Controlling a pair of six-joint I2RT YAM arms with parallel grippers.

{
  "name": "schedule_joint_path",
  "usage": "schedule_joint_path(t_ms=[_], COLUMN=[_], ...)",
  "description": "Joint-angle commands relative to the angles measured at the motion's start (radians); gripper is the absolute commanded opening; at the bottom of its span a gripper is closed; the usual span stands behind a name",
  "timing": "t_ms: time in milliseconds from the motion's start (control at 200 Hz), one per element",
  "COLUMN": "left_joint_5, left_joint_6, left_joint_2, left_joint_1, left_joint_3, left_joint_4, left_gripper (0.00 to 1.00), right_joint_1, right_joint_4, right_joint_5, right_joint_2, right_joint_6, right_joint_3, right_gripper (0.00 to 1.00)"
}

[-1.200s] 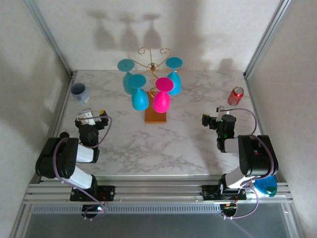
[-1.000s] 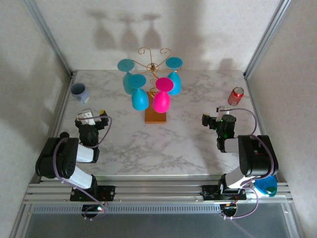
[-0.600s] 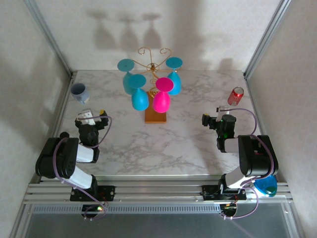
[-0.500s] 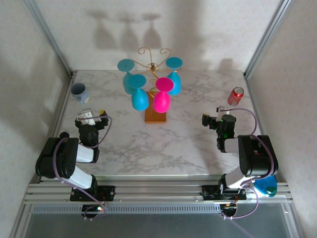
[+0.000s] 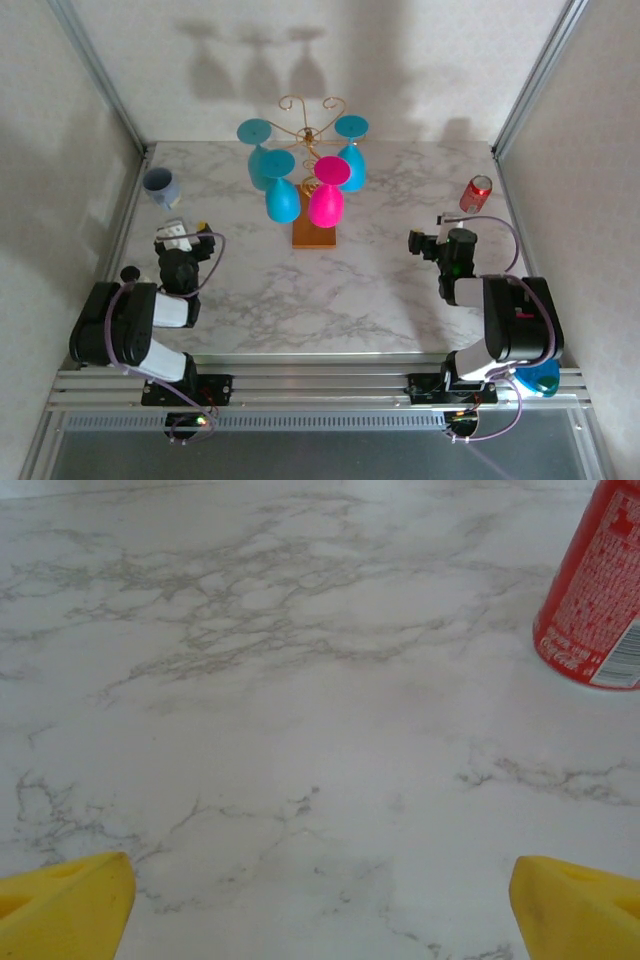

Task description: Take the wine glass off the wine glass rack

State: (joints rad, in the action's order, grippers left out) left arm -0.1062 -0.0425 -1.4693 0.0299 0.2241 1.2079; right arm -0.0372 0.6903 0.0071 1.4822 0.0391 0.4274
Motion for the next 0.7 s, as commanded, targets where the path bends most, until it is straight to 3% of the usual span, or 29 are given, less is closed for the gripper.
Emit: schedule_joint_path(t_ms=[0, 140, 315, 445, 696], left_joint_5=[-0.079, -0.11, -0.167, -0.122, -0.062], left_joint_6=[-0.034, -0.117, -0.187, -0.207, -0.237], left_joint_2=[0.129, 0.273, 0.398, 0.421, 0.391], left_joint_1=[-0.004, -0.021, -0.079, -0.104, -0.181], left_joint_3=[0.075, 0.124, 0.268, 0.433, 0.744], left_joint_4=[-0.18, -0.347, -0.625, -0.858, -1.201], left_gripper=[0.71, 0.65, 0.67, 0.67, 0.66], right_joint_1=[-0.004, 0.002, 0.005, 0.003, 0.001], right_joint_4=[-0.229, -0.383, -0.629, -0.789, -0.926], right_joint_5=[0.055, 0.025, -0.058, -0.224, -0.396], right_joint_2=[-0.092, -0.174, -0.233, -0.216, -0.175], right_joint_6=[0.013, 0.099, 0.213, 0.287, 0.403], right_joint_3=[0.131, 0.205, 0.374, 0.552, 0.8], right_gripper=[0.93, 0.93, 0.91, 0.87, 0.86])
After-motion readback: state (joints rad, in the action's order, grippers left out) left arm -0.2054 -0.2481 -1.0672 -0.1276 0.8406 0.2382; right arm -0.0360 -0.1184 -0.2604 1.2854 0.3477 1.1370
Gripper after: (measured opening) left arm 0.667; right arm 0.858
